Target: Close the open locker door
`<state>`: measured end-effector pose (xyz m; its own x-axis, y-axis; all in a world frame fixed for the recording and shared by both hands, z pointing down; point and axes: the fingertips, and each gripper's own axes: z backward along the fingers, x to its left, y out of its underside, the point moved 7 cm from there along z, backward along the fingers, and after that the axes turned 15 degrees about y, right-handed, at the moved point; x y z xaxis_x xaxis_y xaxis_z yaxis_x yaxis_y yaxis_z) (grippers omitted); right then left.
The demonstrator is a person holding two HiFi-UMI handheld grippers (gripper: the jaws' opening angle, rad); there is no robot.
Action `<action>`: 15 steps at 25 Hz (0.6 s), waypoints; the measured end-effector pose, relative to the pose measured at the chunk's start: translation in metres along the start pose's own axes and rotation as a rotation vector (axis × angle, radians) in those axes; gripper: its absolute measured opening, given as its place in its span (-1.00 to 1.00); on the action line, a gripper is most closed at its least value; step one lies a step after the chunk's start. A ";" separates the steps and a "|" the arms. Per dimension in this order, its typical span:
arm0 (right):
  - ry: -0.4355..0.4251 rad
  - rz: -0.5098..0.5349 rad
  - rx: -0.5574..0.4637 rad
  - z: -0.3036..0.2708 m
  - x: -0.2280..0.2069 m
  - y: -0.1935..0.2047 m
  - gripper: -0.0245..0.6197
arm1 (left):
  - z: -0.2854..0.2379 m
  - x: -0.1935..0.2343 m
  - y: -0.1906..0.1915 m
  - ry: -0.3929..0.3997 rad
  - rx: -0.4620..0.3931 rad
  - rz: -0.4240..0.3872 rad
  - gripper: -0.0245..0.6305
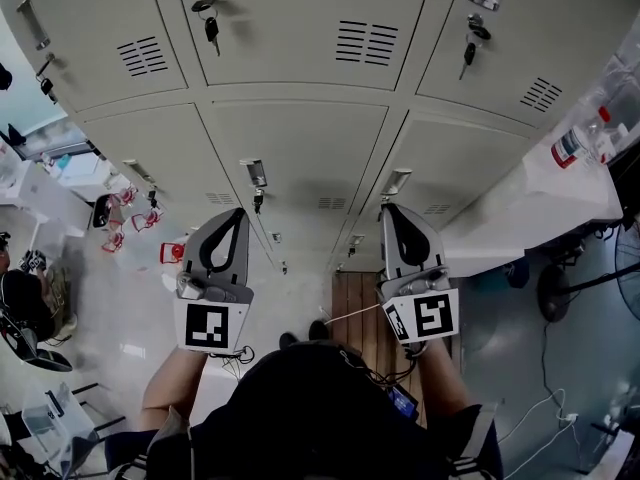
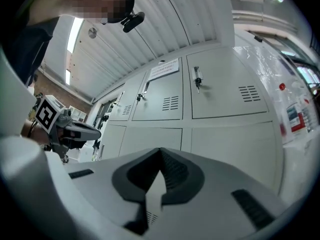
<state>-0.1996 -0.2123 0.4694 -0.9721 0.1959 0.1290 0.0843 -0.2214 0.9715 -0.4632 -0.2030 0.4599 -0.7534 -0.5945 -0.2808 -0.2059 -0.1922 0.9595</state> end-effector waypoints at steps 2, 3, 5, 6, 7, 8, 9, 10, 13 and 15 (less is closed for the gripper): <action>0.005 -0.006 0.010 0.002 0.001 0.006 -0.92 | 0.004 0.000 0.007 -0.018 0.004 0.006 -0.92; 0.009 -0.007 0.014 0.003 0.001 0.009 -0.92 | 0.006 0.000 0.010 -0.027 0.008 0.008 -0.92; 0.015 -0.003 0.021 0.005 0.002 0.014 -0.92 | 0.009 0.001 0.016 -0.043 0.015 0.009 -0.92; 0.016 0.000 0.023 0.006 0.003 0.016 -0.92 | 0.011 0.001 0.019 -0.050 0.018 0.009 -0.92; 0.019 0.003 0.025 0.007 0.004 0.018 -0.92 | 0.012 0.002 0.022 -0.057 0.020 0.009 -0.92; 0.022 0.006 0.028 0.007 0.004 0.020 -0.92 | 0.013 0.002 0.025 -0.063 0.021 0.010 -0.92; 0.027 0.009 0.031 0.008 0.004 0.021 -0.92 | 0.015 0.003 0.027 -0.071 0.024 0.014 -0.92; 0.031 0.013 0.035 0.008 0.005 0.022 -0.92 | 0.016 0.003 0.030 -0.078 0.030 0.018 -0.92; 0.042 0.036 0.055 0.010 0.007 0.025 -0.92 | 0.022 0.004 0.036 -0.098 0.046 0.010 -0.92; 0.050 0.052 0.075 0.011 0.008 0.029 -0.92 | 0.024 0.004 0.042 -0.109 0.060 0.018 -0.92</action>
<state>-0.2025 -0.2070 0.5003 -0.9756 0.1371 0.1714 0.1493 -0.1580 0.9761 -0.4898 -0.1941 0.4995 -0.8200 -0.5085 -0.2626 -0.2265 -0.1331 0.9649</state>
